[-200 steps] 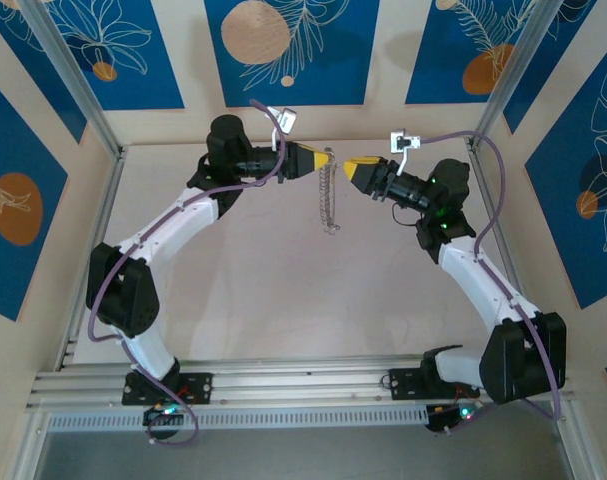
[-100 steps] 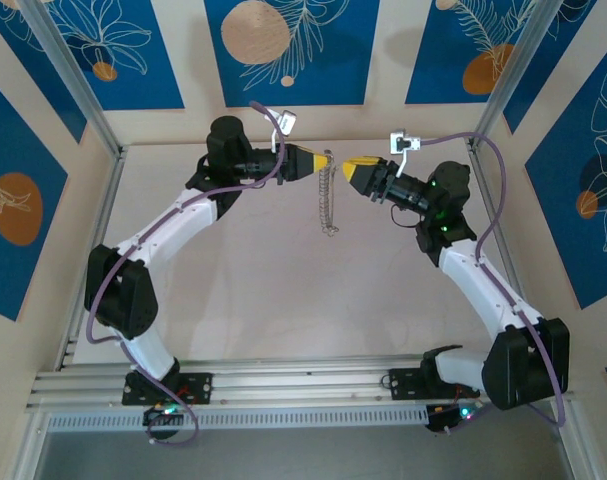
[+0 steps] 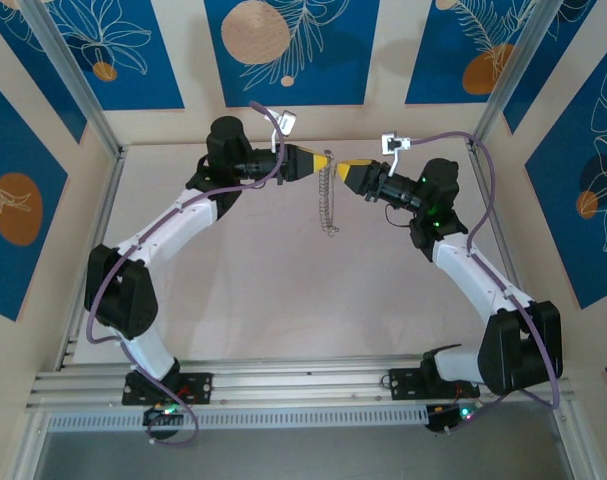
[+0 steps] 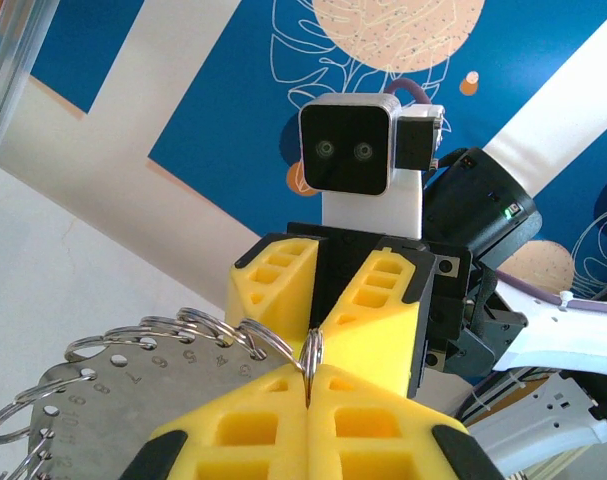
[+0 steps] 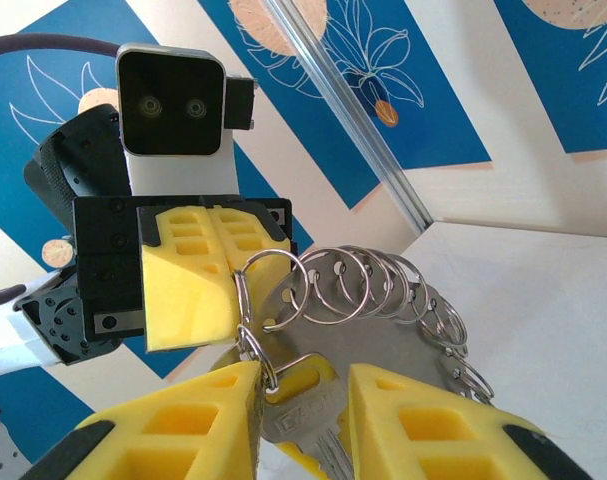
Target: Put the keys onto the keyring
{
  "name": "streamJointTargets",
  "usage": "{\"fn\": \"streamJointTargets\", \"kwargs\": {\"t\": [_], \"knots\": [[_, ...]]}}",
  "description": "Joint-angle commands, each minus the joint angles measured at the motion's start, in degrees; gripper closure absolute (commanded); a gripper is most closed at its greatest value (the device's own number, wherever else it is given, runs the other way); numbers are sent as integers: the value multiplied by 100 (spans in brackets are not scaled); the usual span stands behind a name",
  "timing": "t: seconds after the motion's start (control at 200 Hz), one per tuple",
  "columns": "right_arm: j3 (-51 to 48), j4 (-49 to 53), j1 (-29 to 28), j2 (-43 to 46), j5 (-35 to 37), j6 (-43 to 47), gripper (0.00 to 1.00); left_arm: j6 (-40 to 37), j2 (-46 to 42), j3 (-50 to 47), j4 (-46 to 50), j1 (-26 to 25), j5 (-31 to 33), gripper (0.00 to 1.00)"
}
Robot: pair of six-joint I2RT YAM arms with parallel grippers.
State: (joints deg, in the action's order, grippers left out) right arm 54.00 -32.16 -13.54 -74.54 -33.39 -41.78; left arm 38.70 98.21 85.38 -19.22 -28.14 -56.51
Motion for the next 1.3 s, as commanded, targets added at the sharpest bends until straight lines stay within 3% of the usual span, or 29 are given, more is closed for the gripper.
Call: {"fn": "streamJointTargets", "kwargs": {"t": [0.0,0.13,0.235,0.5,0.885,1.295], "knots": [[197,-169,-43,-61,-50,74,72,59,-41,167,-239,15,-128,100],[199,-194,-52,-63,-122,65,72,50,-24,207,-221,19,-150,100],[168,-136,-44,17,-102,99,65,50,-34,207,-218,15,-136,100],[-207,308,-24,521,628,293,59,15,-80,214,-152,11,-114,100],[-421,1359,-655,801,2061,1168,51,-53,-148,220,-56,2,-103,100],[-423,1467,-983,783,2344,1560,47,-68,-127,277,-20,-12,-102,100]]}}
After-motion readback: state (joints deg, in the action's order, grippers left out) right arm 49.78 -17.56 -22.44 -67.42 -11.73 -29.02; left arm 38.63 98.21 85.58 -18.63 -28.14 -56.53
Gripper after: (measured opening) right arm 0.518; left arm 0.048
